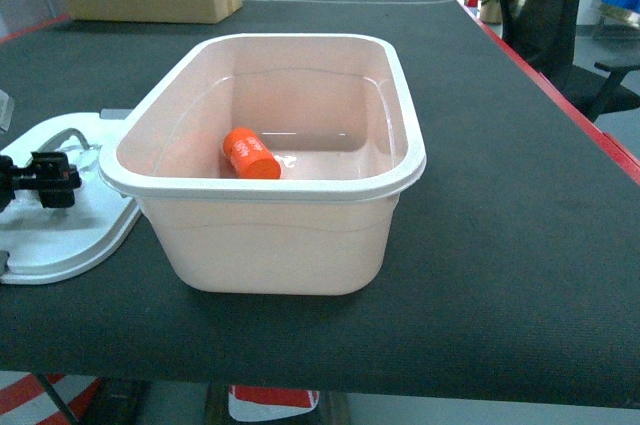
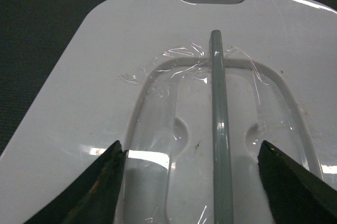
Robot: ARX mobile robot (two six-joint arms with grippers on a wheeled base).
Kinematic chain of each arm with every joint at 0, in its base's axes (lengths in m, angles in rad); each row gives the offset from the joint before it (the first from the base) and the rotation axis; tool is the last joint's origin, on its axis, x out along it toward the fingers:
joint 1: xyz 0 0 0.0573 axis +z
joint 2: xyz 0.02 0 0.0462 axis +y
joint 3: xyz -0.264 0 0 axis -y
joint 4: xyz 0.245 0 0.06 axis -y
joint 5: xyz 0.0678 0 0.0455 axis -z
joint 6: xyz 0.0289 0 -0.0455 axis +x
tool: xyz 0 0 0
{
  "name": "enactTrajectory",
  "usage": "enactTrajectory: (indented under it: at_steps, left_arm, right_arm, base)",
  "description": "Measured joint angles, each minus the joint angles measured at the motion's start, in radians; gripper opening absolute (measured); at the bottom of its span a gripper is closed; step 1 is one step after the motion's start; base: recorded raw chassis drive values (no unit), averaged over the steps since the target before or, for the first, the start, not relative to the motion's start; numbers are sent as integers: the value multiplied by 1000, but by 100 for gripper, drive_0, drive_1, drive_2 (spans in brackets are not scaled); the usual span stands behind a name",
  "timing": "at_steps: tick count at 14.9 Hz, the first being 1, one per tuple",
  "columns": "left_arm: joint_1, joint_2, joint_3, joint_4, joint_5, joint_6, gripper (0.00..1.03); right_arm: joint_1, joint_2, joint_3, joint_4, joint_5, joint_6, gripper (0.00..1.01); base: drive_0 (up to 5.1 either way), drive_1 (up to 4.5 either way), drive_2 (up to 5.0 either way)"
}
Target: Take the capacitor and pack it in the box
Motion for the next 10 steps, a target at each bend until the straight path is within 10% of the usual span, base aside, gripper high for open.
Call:
enactTrajectory:
  at_steps: [7, 10]
  left_arm:
    - [2, 18, 13, 51, 23, 5, 1]
    - [7, 19, 13, 62, 23, 23, 2]
  right_arm:
    - [0, 0, 0, 0, 0, 0, 98]
    - [0, 0, 0, 0, 0, 0, 98]
  base:
    - [0, 0, 0]
    - [0, 0, 0]
